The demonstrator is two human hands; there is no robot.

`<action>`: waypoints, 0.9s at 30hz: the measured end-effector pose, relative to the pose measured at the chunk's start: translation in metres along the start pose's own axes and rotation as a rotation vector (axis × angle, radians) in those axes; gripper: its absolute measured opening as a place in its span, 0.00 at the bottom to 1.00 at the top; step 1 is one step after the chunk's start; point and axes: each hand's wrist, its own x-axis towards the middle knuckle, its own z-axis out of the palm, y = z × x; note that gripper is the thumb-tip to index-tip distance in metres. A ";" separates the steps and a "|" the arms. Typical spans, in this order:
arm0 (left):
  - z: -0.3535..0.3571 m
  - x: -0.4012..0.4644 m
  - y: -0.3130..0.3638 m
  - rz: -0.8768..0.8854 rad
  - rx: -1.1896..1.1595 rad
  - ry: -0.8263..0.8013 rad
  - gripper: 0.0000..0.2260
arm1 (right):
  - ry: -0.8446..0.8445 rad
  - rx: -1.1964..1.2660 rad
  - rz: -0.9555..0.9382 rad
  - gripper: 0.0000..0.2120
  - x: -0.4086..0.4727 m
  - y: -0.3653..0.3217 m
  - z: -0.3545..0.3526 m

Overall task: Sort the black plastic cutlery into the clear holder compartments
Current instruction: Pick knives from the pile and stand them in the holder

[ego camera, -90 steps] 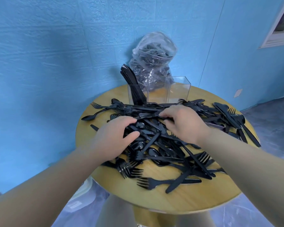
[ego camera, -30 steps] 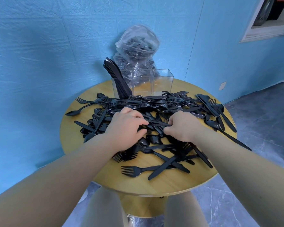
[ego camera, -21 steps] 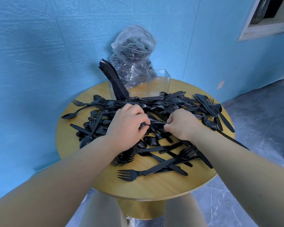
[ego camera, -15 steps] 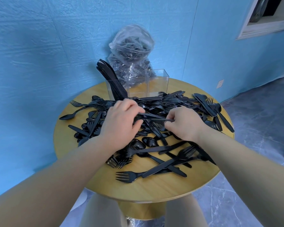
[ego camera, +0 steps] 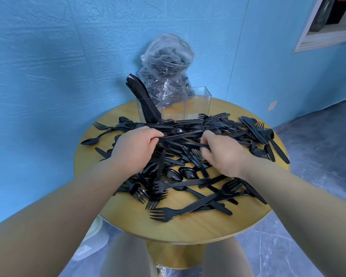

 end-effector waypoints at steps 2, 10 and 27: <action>-0.004 0.000 0.000 -0.020 -0.017 0.055 0.13 | 0.005 -0.021 0.012 0.03 -0.002 0.003 -0.003; -0.017 -0.002 0.000 0.047 -0.031 0.034 0.14 | 0.137 0.053 0.149 0.12 0.002 0.018 -0.014; -0.049 -0.001 0.004 -0.233 -0.426 0.078 0.10 | 0.125 0.309 -0.085 0.08 0.009 -0.016 -0.025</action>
